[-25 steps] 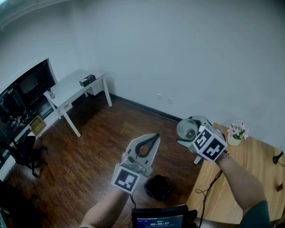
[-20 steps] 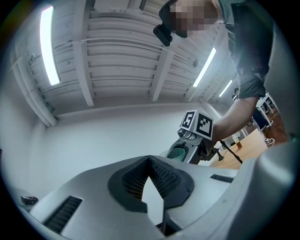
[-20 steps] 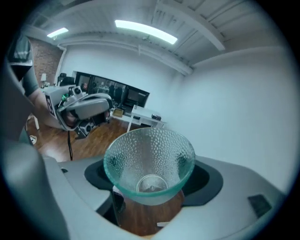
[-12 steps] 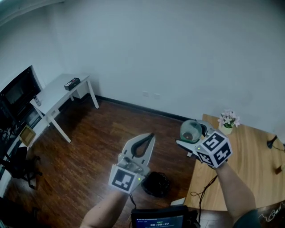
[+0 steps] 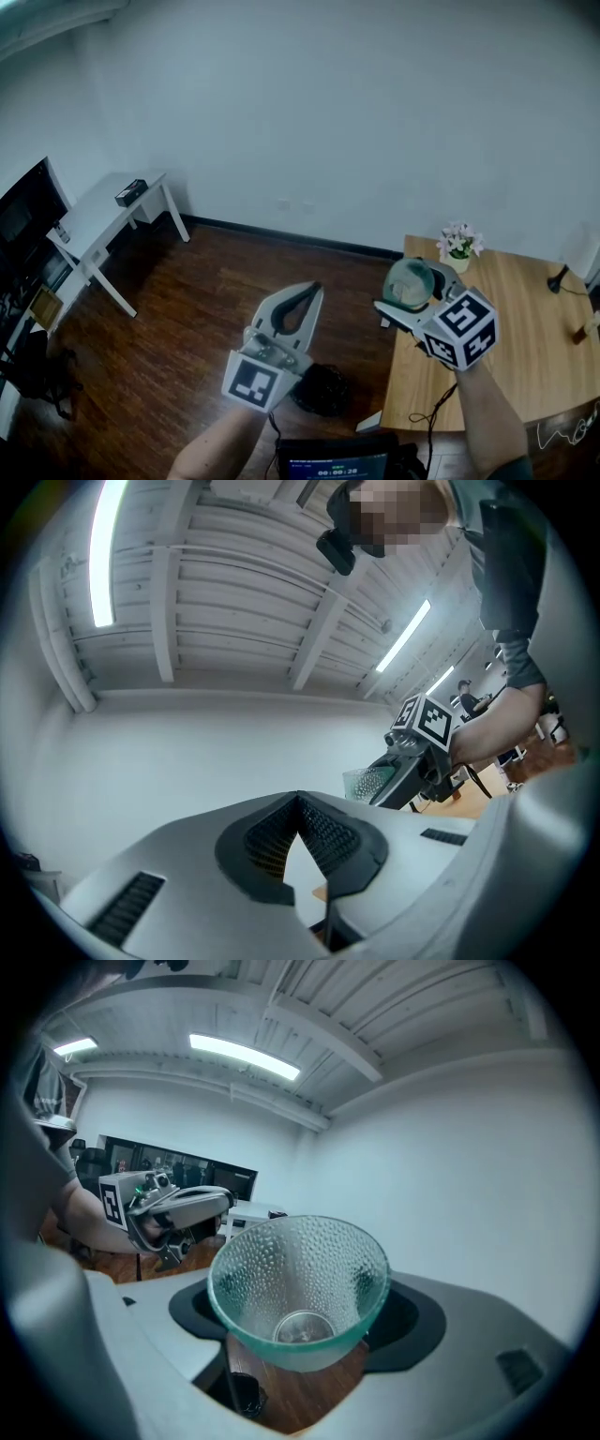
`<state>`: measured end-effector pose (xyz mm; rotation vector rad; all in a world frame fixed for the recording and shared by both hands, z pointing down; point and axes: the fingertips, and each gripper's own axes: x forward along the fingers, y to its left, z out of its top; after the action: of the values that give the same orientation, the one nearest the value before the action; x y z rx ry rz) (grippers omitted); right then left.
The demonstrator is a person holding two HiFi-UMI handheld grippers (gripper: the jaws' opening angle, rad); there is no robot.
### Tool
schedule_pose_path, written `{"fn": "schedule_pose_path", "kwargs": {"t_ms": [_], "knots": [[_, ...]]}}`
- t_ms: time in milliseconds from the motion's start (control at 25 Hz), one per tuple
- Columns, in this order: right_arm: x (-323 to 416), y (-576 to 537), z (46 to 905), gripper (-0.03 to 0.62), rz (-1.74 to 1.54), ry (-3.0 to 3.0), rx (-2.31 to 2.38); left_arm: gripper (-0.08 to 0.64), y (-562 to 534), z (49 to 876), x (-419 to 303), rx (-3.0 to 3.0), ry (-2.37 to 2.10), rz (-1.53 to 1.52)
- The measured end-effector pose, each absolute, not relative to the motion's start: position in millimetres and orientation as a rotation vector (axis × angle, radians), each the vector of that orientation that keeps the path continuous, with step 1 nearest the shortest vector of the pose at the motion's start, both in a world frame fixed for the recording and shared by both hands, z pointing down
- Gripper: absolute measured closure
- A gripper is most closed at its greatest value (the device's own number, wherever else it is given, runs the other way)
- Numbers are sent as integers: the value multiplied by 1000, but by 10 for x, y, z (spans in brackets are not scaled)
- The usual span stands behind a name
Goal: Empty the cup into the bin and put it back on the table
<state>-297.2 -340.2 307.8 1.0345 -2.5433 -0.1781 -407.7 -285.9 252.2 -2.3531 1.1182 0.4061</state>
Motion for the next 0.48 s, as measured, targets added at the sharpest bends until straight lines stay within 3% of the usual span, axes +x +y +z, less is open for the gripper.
{"fn": "schedule_pose_path", "kwargs": {"t_ms": [480], "knots": [[-1850,-2617,2856,196,-215,-2547,1125,568,-2357,2385,-2910,-2393,1040,413]]}}
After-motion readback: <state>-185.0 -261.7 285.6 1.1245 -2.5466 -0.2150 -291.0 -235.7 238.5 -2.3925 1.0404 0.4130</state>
